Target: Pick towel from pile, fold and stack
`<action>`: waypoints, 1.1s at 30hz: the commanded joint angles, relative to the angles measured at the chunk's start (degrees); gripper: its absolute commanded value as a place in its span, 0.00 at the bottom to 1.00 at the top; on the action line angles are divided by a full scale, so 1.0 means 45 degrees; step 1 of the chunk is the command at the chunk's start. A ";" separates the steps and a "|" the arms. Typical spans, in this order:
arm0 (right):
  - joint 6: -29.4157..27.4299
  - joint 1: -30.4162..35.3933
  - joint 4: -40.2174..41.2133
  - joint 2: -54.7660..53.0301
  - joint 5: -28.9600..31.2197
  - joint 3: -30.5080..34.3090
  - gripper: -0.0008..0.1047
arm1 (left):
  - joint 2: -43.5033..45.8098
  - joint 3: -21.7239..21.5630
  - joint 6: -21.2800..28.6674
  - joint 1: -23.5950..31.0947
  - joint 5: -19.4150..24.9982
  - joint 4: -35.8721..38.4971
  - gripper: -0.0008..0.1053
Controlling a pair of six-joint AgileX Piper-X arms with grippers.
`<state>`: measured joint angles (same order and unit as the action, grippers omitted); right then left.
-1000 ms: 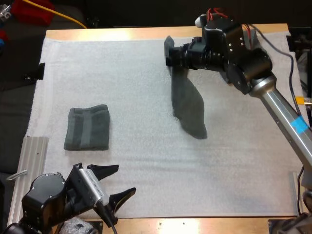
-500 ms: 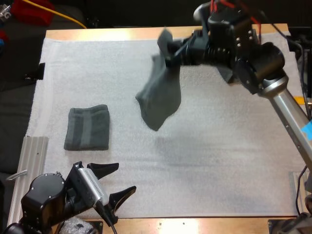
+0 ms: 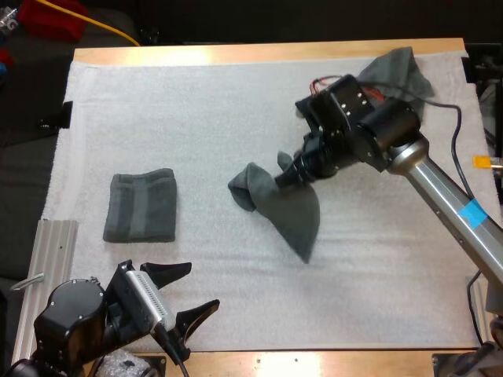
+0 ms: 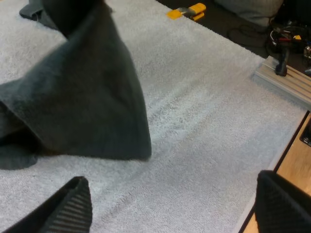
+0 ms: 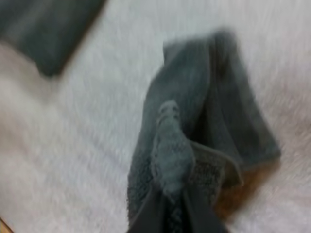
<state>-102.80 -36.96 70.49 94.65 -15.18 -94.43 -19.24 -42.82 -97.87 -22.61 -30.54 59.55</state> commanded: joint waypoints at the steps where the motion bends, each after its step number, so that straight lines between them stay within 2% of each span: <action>1: -0.0252 -0.0106 0.0308 -0.0225 -0.0103 0.0074 0.01 | -0.0034 -0.0082 0.0004 -0.0077 0.0101 -0.0180 0.64; 5: -0.0341 -0.0229 0.0343 -0.0250 0.0298 0.0767 0.01 | -0.0034 -0.0082 0.0004 -0.0077 0.0434 -0.0180 0.64; 9: -0.0309 0.0116 -0.0192 -0.0250 0.2078 0.1537 0.01 | -0.0034 -0.0082 0.0004 -0.0077 0.0462 -0.0180 0.64; 10: -0.0056 0.0540 -0.0608 -0.0250 0.2803 0.1826 0.01 | -0.0034 -0.0082 0.0004 -0.0077 0.0462 -0.0180 0.64; 15: 0.0331 0.1919 -0.1696 -0.0250 0.3913 0.1952 0.01 | -0.0034 -0.0082 0.0004 -0.0077 0.0462 -0.0180 0.64; 24: 0.1062 0.4174 -0.3318 0.0070 0.3994 0.1962 0.01 | -0.0034 -0.0082 0.0004 -0.0077 0.0462 -0.0180 0.64; 33: 0.1961 0.4619 -0.4616 0.0432 0.4276 0.1984 0.02 | -0.0034 -0.0082 0.0004 -0.0077 0.0462 -0.0180 0.64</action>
<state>-94.22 -16.39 50.58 97.00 3.71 -85.37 -19.24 -42.82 -97.87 -22.61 -28.66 59.55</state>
